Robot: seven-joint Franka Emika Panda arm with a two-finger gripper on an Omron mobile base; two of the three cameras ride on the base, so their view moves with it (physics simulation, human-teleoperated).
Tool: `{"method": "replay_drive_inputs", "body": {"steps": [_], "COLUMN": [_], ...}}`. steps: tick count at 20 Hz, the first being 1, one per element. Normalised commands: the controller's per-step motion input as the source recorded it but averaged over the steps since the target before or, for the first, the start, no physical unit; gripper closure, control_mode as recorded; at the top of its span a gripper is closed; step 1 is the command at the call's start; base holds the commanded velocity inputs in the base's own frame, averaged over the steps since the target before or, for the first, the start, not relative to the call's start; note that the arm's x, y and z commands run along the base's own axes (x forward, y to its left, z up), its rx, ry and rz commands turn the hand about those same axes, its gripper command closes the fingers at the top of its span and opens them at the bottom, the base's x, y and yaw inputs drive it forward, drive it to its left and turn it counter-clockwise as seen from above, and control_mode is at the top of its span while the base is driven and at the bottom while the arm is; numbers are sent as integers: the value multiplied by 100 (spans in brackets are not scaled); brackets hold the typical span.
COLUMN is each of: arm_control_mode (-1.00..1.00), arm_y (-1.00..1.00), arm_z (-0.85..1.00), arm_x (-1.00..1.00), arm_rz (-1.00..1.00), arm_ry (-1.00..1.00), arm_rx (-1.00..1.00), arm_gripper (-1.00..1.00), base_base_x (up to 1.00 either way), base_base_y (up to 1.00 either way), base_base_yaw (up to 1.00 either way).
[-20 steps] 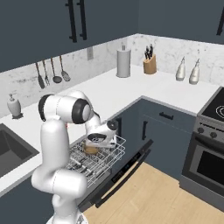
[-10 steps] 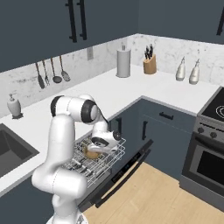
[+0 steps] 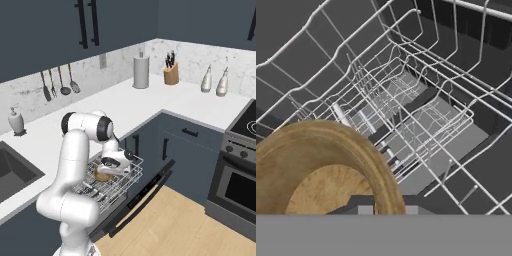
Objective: Pick up the cup and bowl from the counter, place them in the dishwasher, and close the dishwasher door.
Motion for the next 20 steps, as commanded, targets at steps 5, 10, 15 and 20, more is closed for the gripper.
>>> {"method": "replay_drive_inputs", "body": {"steps": [5,10,15,20], "arm_control_mode": [-100,-100,-100,-100], "arm_y": [0,-9,-2,0], "arm_z": [-66,-70,-25,11], "arm_x": [5,1,0,-17], "arm_rz": [1,3,1,0], "arm_ry": [11,10,0,-3], "arm_rx": [-4,-3,0,1], "arm_gripper": [100,-100,-100,-100], "base_base_x": [0,0,0,0], "base_base_y": [0,0,0,0], "base_base_yaw": [0,0,0,0]}}
